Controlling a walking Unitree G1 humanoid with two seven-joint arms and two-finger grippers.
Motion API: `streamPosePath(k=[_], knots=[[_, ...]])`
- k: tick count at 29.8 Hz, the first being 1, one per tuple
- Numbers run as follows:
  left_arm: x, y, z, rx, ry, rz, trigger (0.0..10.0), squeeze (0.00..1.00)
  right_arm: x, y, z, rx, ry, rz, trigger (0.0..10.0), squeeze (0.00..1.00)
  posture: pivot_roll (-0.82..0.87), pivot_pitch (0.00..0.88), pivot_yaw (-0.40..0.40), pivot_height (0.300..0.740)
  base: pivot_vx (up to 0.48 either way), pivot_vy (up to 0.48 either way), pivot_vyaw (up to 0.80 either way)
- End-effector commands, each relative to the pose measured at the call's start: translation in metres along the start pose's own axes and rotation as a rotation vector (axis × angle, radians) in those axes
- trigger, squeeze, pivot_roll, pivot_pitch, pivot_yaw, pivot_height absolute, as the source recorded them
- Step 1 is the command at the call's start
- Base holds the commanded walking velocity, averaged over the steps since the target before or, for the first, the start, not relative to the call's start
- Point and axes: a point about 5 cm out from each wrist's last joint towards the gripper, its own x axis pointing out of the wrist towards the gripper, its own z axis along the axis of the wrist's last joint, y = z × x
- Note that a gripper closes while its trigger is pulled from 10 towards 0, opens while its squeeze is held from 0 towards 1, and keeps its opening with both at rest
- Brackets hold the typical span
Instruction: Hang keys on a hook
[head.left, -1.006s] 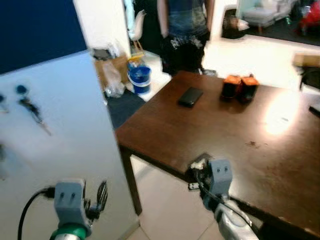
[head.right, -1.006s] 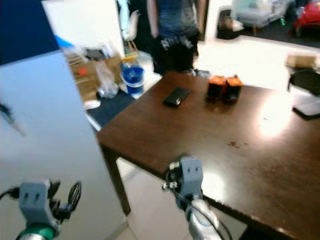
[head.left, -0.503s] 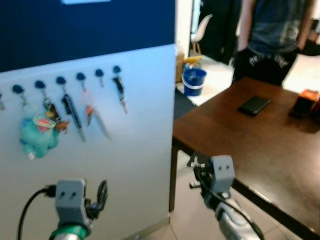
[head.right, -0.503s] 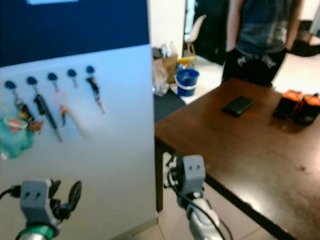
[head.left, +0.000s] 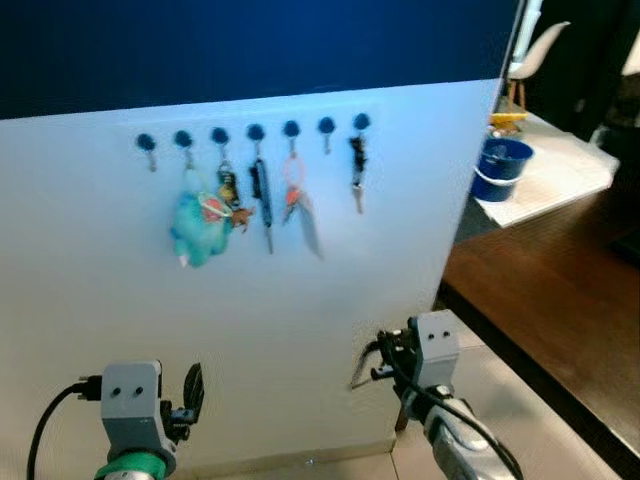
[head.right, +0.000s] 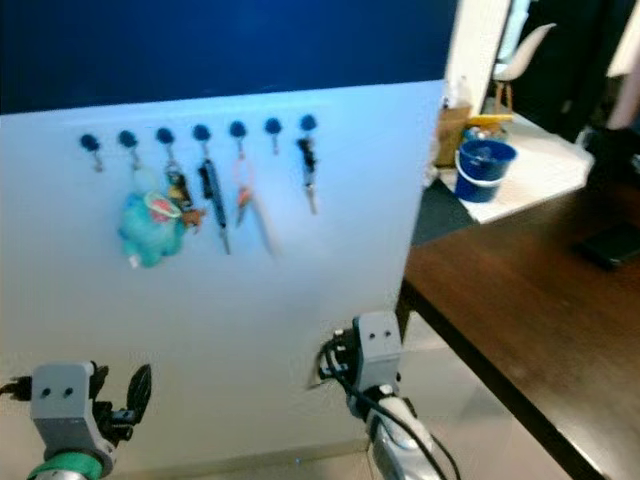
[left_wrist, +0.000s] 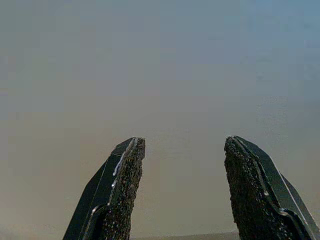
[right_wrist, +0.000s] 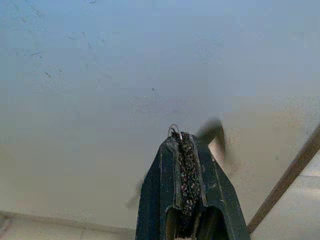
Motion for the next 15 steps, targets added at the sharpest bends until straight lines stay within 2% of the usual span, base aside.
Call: streamPosePath(k=[1, 3, 10, 13, 15], knots=[[-0.003, 0.006, -0.006, 0.015, 0.028, 0.042, 10.0, 0.00, 0.001, 0.007, -0.003, 0.006, 0.019, 0.037, 10.0, 0.00, -0.18, 0.026, 0.061, 0.740, 0.000, 0.000, 0.80], [-0.005, 0.005, -0.008, -0.006, 0.025, 0.081, 10.0, 0.00, 0.003, 0.004, 0.000, -0.021, 0.026, 0.066, 10.0, 0.00, -0.19, 0.025, 0.032, 0.740, 0.000, 0.000, 0.80], [-0.007, 0.002, -0.009, -0.032, 0.014, 0.095, 10.0, 0.00, 0.009, -0.001, 0.009, -0.037, 0.005, 0.067, 10.0, 0.00, -0.20, 0.029, 0.027, 0.740, 0.000, 0.000, 0.80], [-0.006, 0.002, -0.008, -0.026, 0.010, 0.092, 10.0, 0.00, 0.008, -0.001, 0.008, 0.028, 0.006, 0.051, 10.0, 0.00, -0.20, 0.031, 0.033, 0.740, 0.000, 0.000, 0.00], [-0.004, 0.002, -0.007, -0.016, 0.004, 0.075, 10.0, 0.00, 0.005, -0.001, 0.002, 0.026, 0.027, 0.043, 10.0, 0.00, -0.21, 0.034, 0.044, 0.740, 0.000, 0.000, 0.00]])
